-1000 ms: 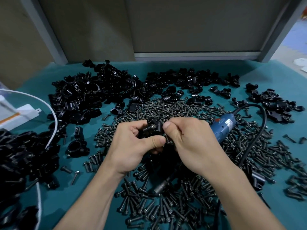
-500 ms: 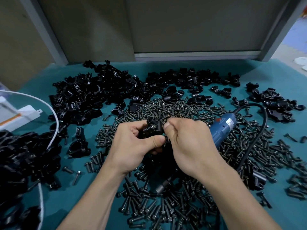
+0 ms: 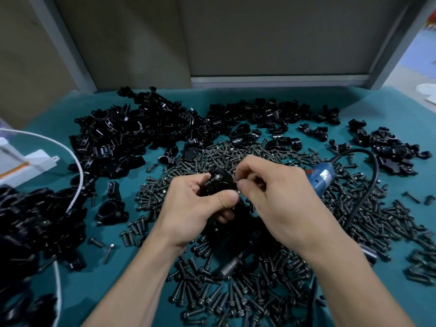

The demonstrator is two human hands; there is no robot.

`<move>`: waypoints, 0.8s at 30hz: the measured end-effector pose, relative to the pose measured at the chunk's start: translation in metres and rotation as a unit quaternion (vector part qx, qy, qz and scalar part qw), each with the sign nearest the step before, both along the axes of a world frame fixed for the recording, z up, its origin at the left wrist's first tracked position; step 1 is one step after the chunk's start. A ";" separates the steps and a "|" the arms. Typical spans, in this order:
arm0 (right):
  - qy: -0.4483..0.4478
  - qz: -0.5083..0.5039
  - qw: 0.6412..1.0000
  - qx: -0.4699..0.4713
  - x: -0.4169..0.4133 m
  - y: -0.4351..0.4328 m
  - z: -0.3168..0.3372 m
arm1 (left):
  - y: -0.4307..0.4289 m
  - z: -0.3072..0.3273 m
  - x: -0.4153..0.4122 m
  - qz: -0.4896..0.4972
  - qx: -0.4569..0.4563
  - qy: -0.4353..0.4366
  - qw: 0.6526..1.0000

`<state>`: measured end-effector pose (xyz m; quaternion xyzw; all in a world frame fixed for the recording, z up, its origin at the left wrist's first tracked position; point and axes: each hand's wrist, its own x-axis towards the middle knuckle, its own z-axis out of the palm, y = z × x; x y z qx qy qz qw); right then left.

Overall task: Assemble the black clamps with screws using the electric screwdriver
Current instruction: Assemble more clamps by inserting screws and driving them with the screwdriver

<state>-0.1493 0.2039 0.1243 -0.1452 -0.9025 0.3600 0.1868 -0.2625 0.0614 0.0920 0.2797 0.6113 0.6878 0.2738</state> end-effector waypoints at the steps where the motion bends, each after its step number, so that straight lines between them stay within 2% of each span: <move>1: -0.006 -0.006 1.000 -0.002 -0.002 -0.002 -0.001 | 0.000 0.000 0.000 0.000 0.001 0.001 1.000; 7: -0.065 -0.057 0.996 0.005 -0.013 -0.016 -0.008 | -0.001 -0.005 -0.005 0.026 -0.034 0.046 0.998; 11: -0.077 -0.055 0.995 0.025 -0.010 -0.009 -0.007 | -0.001 -0.005 -0.002 -0.005 -0.060 0.060 0.996; 17: -0.073 0.018 0.997 0.031 -0.001 -0.003 -0.002 | -0.006 0.003 -0.005 -0.036 -0.040 0.000 0.999; 22: -0.028 -0.024 0.998 0.050 -0.006 -0.009 -0.012 | -0.005 0.001 -0.005 -0.018 -0.028 0.023 0.999; 24: -0.028 -0.059 0.997 0.043 -0.010 -0.014 -0.015 | -0.004 -0.001 -0.005 -0.004 -0.023 0.060 0.998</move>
